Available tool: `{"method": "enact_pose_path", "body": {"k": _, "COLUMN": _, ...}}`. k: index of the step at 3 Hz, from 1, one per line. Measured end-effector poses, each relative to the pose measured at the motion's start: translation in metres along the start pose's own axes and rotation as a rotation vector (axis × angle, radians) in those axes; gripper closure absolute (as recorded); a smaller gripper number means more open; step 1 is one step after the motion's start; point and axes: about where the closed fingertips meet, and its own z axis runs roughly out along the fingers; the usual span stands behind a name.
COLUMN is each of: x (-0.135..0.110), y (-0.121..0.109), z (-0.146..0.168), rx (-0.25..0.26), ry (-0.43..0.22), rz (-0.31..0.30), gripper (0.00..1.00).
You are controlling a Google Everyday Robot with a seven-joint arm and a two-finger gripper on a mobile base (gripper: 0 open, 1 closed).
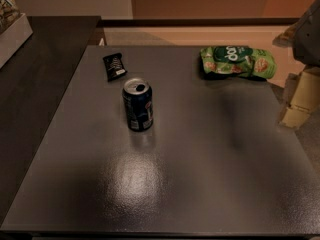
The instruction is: Move pepsi can near rxbar chocolate
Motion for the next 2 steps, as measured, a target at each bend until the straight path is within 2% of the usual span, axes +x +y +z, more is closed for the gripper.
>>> {"method": "enact_pose_path", "body": {"k": 2, "x": -0.0027, "y": -0.0007, "z": -0.0002, "rx": -0.001, "ry": -0.009, "rz": -0.003, "gripper": 0.00}}
